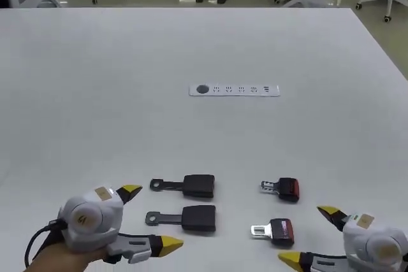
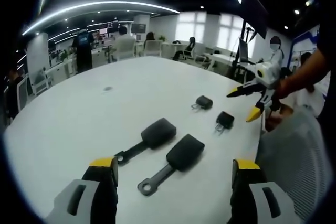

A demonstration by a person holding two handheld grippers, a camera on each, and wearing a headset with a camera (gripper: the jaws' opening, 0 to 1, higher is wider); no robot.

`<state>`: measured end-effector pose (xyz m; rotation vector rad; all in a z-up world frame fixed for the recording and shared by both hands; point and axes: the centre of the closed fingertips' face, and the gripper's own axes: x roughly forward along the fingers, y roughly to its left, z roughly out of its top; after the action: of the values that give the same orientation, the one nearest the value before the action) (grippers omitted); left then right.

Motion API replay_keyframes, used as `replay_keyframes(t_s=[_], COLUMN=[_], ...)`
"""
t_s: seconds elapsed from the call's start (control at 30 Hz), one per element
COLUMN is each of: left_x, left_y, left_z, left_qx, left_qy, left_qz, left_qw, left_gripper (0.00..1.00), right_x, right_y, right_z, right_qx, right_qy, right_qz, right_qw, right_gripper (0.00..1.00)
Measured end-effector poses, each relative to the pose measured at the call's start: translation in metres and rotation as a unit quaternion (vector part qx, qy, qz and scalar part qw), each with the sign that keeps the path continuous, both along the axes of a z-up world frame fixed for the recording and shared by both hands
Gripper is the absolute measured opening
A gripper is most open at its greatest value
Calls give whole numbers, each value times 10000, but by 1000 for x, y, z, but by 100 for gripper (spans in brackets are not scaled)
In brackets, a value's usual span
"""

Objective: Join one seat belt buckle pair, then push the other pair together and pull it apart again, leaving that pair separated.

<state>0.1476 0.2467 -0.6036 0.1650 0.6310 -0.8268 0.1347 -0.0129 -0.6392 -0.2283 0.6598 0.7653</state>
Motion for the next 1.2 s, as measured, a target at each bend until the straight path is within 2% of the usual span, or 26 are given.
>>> replay_keyframes(t_s=[0.17, 0.43, 0.53, 0.73, 0.97, 1.2], left_x=[1, 0, 0, 1, 0, 4], left_y=[-4, -13, -19, -20, -26, -34], left_z=[-3, -8, -9, -16, -22, -27], left_qx=[25, 178, 249, 364, 412, 465], left_qy=[38, 106, 127, 178, 235, 289], left_qz=[-127, -483, -615, -837, -1015, -1232], left_qw=[9999, 9986, 9977, 9957, 9937, 9909], left_gripper=[91, 86, 84, 82, 77, 75], right_x=[-1, -3, -1, -2, -4, 2], right_y=[3, 7, 8, 11, 13, 15], right_z=[-3, -10, -13, -18, -24, -29], right_qx=[-61, -151, -164, -224, -382, -329], right_qy=[73, 187, 237, 292, 389, 464], right_qz=[186, 517, 610, 831, 1140, 1243], right_qw=[9998, 9984, 9977, 9959, 9920, 9906], right_gripper=[84, 83, 81, 76, 75, 75])
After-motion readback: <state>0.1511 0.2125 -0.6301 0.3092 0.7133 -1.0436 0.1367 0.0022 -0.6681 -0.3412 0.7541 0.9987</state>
